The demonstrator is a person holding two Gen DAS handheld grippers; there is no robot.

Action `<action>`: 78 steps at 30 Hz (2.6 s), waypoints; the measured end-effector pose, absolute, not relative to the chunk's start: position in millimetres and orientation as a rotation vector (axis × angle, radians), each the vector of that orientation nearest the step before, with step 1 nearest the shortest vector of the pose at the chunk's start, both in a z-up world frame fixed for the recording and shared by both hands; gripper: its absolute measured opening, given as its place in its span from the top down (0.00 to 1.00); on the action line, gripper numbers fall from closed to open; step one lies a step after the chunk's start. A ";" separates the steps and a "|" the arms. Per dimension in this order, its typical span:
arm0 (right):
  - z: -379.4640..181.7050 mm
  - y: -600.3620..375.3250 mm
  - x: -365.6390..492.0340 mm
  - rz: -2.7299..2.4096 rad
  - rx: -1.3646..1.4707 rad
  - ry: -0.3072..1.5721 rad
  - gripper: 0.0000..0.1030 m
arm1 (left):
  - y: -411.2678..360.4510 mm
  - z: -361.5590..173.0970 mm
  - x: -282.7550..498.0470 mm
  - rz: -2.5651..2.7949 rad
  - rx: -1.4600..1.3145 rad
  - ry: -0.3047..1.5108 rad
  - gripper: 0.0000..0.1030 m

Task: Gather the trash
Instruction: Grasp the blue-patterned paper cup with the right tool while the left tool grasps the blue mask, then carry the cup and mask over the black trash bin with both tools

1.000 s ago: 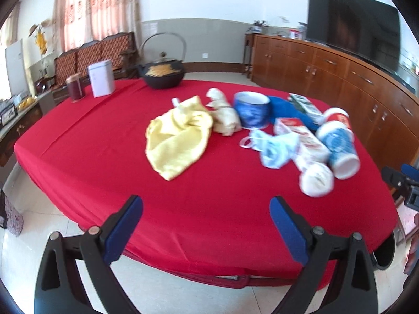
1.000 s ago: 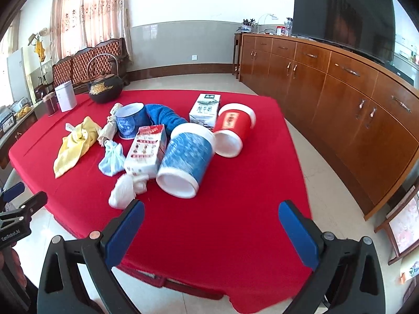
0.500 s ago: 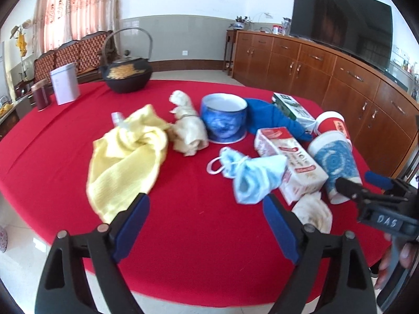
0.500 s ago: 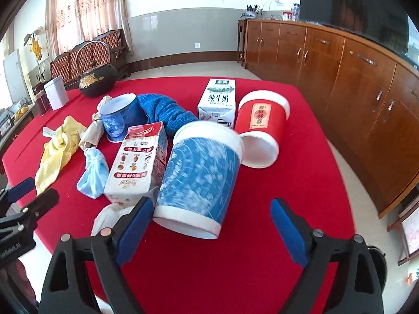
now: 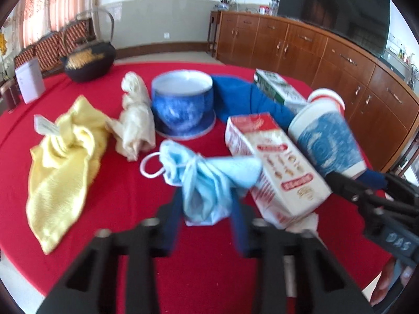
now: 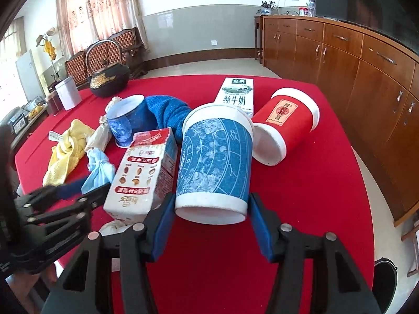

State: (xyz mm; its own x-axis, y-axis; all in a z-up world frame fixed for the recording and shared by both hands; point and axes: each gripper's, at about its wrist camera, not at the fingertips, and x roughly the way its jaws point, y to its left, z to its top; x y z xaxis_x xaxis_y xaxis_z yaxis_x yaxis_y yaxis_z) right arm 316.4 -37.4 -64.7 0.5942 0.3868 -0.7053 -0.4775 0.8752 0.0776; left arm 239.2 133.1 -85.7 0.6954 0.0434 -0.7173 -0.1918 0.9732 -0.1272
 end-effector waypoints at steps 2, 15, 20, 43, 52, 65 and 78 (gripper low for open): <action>-62.8 -38.6 312.8 0.513 -0.122 0.781 0.44 | 135.4 -84.6 236.8 0.125 -0.214 0.782 0.79; -44.0 -44.2 293.8 0.508 -0.134 0.740 0.44 | 152.1 -60.1 202.8 0.194 -0.205 0.721 0.81; -31.4 -48.4 281.3 0.504 -0.138 0.714 0.44 | 155.2 -53.0 190.5 0.208 -0.200 0.710 0.81; -0.2 -75.9 228.3 0.491 -0.164 0.650 0.44 | 148.5 -23.9 138.5 0.254 -0.185 0.648 0.81; 5.9 -100.9 203.1 0.478 -0.161 0.634 0.44 | 125.3 -16.0 123.8 0.229 -0.182 0.635 0.81; 13.1 -138.5 203.0 0.461 -0.137 0.619 0.44 | 92.9 -6.2 129.6 0.214 -0.158 0.615 0.81; -1.0 -154.9 218.4 0.453 -0.127 0.642 0.44 | 74.3 -15.8 144.0 0.208 -0.141 0.641 0.81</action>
State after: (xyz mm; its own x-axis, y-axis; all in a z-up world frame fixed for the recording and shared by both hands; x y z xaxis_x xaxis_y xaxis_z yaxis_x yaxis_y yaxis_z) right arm 218.4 -154.9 -1.0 0.7072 0.3677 -0.6039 -0.4450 0.8952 0.0239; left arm 144.0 74.3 -15.8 0.7816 0.1488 -0.6058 -0.2355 0.9696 -0.0657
